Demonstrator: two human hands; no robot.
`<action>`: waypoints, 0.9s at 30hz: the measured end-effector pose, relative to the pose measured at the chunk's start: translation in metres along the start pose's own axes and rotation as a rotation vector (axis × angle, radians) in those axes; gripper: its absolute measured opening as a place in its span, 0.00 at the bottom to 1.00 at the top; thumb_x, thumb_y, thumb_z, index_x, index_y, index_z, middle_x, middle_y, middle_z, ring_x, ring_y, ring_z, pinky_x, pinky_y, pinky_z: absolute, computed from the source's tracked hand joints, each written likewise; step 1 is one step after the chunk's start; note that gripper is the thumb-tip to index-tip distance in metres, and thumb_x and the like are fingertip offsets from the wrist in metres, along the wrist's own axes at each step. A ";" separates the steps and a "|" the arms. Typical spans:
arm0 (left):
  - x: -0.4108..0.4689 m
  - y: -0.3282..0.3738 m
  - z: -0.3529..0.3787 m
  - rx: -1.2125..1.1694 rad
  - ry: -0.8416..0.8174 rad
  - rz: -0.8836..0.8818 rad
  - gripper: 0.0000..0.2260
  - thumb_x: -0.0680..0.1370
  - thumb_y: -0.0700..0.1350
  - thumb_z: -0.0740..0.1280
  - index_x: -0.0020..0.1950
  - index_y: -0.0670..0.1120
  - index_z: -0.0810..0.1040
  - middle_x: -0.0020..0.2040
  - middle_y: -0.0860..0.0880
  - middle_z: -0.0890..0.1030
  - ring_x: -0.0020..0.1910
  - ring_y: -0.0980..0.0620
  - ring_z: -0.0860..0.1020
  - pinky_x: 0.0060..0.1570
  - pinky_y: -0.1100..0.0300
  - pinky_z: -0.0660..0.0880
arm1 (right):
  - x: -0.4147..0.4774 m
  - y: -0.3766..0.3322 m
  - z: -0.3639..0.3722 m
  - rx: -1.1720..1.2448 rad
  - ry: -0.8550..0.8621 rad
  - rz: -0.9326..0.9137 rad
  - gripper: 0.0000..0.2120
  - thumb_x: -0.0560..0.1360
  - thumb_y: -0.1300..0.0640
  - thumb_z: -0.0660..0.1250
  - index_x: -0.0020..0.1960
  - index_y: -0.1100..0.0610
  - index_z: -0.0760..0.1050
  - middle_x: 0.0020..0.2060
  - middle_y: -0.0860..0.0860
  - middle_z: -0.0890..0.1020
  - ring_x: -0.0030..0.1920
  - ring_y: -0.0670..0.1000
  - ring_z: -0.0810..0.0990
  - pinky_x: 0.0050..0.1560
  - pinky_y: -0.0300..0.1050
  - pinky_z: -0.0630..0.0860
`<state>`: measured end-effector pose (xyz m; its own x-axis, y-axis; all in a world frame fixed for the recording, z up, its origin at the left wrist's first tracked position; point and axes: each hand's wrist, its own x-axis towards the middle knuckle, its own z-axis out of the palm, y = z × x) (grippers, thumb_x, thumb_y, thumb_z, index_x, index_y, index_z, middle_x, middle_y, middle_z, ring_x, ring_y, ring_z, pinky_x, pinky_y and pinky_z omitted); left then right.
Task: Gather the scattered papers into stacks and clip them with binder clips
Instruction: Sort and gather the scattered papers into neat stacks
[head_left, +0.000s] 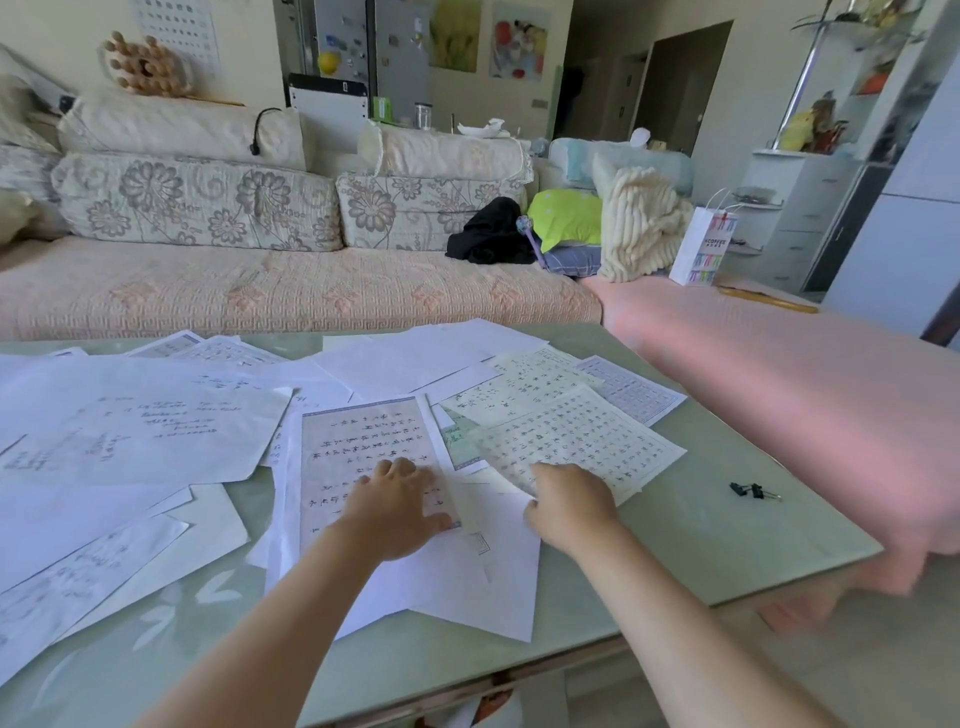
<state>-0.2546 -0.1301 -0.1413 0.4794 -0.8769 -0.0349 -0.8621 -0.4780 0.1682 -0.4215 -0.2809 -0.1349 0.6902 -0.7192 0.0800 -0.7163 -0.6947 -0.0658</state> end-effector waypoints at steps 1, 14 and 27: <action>0.001 0.003 -0.001 -0.006 0.059 0.019 0.30 0.76 0.64 0.62 0.75 0.53 0.63 0.73 0.52 0.65 0.71 0.49 0.62 0.68 0.51 0.63 | -0.002 -0.003 -0.004 -0.031 0.015 -0.021 0.02 0.75 0.59 0.62 0.46 0.55 0.72 0.44 0.54 0.80 0.45 0.58 0.79 0.33 0.43 0.65; -0.019 -0.020 -0.035 0.089 0.529 0.208 0.13 0.74 0.46 0.70 0.57 0.57 0.82 0.50 0.55 0.84 0.48 0.50 0.82 0.48 0.57 0.74 | -0.002 -0.059 -0.012 0.340 0.292 -0.566 0.15 0.74 0.59 0.64 0.56 0.47 0.84 0.57 0.45 0.83 0.56 0.50 0.79 0.58 0.44 0.75; -0.061 -0.085 -0.039 -0.324 0.058 -0.020 0.18 0.75 0.67 0.61 0.59 0.63 0.79 0.59 0.60 0.80 0.56 0.60 0.77 0.56 0.58 0.75 | 0.030 -0.113 -0.004 0.621 -0.260 0.092 0.21 0.75 0.55 0.64 0.68 0.51 0.75 0.62 0.50 0.76 0.65 0.53 0.73 0.58 0.44 0.71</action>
<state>-0.2042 -0.0335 -0.1152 0.5122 -0.8587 0.0128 -0.7598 -0.4462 0.4728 -0.3201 -0.2242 -0.1206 0.6869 -0.7015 -0.1898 -0.6351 -0.4525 -0.6260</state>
